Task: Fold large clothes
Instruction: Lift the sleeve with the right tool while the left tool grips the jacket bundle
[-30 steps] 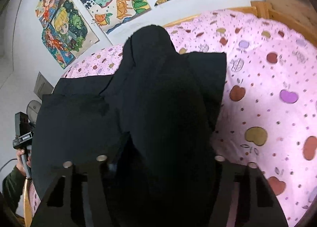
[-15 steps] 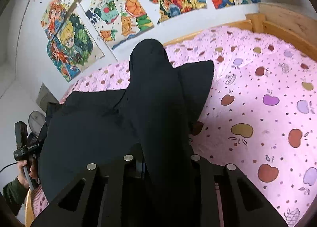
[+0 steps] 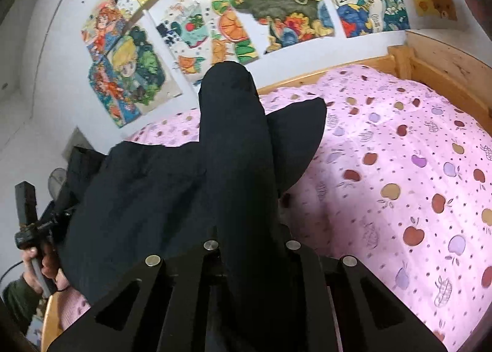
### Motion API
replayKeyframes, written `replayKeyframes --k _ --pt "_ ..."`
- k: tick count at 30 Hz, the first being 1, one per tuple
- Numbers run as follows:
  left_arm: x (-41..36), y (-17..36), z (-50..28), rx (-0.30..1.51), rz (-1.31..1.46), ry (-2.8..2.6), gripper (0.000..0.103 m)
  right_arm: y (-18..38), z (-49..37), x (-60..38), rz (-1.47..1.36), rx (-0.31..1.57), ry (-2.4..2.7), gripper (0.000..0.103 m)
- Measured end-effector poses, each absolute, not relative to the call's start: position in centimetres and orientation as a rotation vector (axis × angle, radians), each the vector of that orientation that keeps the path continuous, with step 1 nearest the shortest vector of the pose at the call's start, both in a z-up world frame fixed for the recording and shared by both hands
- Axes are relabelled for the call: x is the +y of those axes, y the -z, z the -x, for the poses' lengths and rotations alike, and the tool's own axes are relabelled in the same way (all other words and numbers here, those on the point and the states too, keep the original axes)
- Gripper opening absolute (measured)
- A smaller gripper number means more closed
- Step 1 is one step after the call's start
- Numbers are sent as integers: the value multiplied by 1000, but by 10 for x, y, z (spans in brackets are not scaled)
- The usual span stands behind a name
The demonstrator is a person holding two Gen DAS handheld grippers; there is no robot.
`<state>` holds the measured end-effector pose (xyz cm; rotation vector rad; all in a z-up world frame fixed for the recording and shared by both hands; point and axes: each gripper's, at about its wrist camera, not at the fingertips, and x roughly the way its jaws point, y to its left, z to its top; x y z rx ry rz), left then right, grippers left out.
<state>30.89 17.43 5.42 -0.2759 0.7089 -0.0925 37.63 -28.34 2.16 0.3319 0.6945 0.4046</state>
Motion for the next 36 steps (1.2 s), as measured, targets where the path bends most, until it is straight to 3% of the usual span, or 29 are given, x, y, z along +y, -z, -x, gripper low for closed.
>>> replayKeyframes --k 15,25,36 --pt "186 -85 -243 716 350 101 13 -91 -299 -279 -261 643 -455 10" --pt "180 -50 -224 831 320 68 14 -64 -280 -276 -262 787 -386 10" --pt "170 -42 -231 864 244 -51 29 -46 -282 -271 -216 814 -227 20"
